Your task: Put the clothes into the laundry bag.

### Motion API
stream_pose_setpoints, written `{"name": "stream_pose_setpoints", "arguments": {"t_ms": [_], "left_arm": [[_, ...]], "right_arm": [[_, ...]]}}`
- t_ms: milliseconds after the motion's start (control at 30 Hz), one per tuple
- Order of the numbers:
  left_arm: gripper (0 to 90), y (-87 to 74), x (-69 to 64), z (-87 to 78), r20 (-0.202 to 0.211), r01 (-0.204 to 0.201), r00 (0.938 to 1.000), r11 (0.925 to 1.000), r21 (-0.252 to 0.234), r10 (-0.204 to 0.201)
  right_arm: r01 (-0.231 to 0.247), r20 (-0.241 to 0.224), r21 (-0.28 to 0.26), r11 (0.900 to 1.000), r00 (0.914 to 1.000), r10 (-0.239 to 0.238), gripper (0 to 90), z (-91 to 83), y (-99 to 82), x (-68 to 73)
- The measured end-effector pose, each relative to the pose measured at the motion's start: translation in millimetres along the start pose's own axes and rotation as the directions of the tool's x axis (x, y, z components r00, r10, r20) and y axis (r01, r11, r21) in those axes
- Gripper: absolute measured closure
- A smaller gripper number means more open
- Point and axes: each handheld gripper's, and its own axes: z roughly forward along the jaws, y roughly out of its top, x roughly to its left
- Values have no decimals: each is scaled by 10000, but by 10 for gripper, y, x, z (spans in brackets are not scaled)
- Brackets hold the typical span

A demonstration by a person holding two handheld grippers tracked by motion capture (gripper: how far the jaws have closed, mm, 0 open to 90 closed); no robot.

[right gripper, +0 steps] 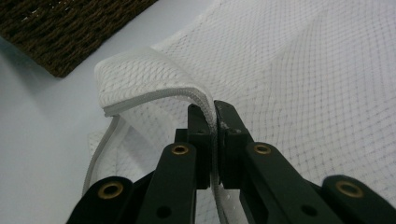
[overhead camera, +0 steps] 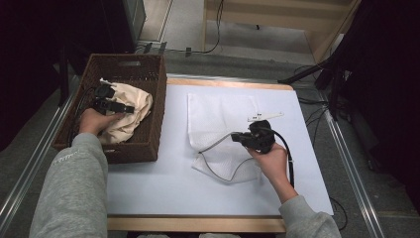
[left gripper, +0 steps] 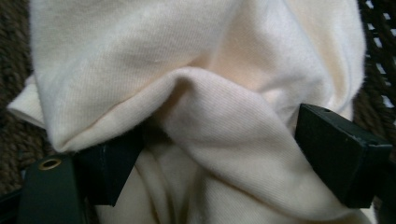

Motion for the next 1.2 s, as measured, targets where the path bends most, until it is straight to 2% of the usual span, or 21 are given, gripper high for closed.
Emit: {"name": "stream_pose_setpoints", "arguments": {"t_ms": [133,200,267,300,367,400,433,500,567,600,633,667,733,767,867,933,1033,1133,1200], "left_arm": [[200,-6,9,-10,-144,64,9999,10000,1,-64],[238,-18,2,-13,-249,-49,9997,10000,1,49],[302,-22,-8,-15,-377,-325,9987,9994,116,329],[344,-17,-3,-20,-136,-254,9996,9994,249,257],[512,-11,1,-25,284,41,9996,9986,523,-56],[582,-7,-5,-31,421,38,9991,9976,694,-68],[621,-4,-7,-37,473,25,9989,9968,798,-63],[676,5,-8,-48,852,158,9960,9937,1111,-254],[699,56,-41,-85,835,-117,9965,9877,1560,-14],[705,83,-49,-99,792,-139,9969,9848,1733,1],[716,118,-51,-126,752,37,9970,9845,1752,-171],[723,142,-48,-160,852,71,9961,9855,1696,-219],[728,174,-57,-253,990,-7,9950,9918,1278,-120],[727,196,-44,-316,1191,101,9926,9937,1119,-235],[728,243,-29,-478,1500,197,9882,9965,816,-318],[728,285,-9,-580,1996,101,9795,9968,797,-259],[728,345,-28,-717,1995,-200,9799,9954,935,10],[728,381,-57,-857,2041,-472,9784,9964,701,320],[727,395,-76,-946,2134,-696,9753,9964,487,577]], "right_arm": [[-18,12,6,10000,10000,18,865,-10,-14,1],[-54,44,4,10000,10000,54,866,-15,-17,4],[-50,54,-18,10000,10000,51,866,-17,-19,5],[-46,76,-33,10000,10000,46,865,-19,-20,3],[-97,63,-57,9999,9999,97,866,-21,-19,1],[-107,57,-59,9999,9999,107,866,-23,-20,-2],[-107,77,-65,9999,9999,108,865,-22,-20,-6],[-105,67,-41,9999,9999,105,866,-18,-18,-10],[-87,59,-32,10000,9999,88,866,-14,-15,-10],[-73,50,-42,10000,10000,73,866,-13,-13,-8],[-51,28,-56,10000,10000,51,866,-14,-12,-8],[-41,31,-49,10000,10000,41,866,-15,-11,-7],[-87,6,-58,9999,10000,87,866,-20,-12,-9],[-84,4,-51,10000,10000,84,867,-24,-10,-9],[-146,-31,-148,9998,9999,146,869,-35,-6,-4],[-195,-67,-141,9997,9998,194,869,-43,-2,4],[-177,-88,-113,9998,9998,176,873,-44,8,7],[-177,-95,-109,9998,9998,176,877,-40,14,6],[-186,-121,-67,9998,9998,185,878,-41,18,10]]}}
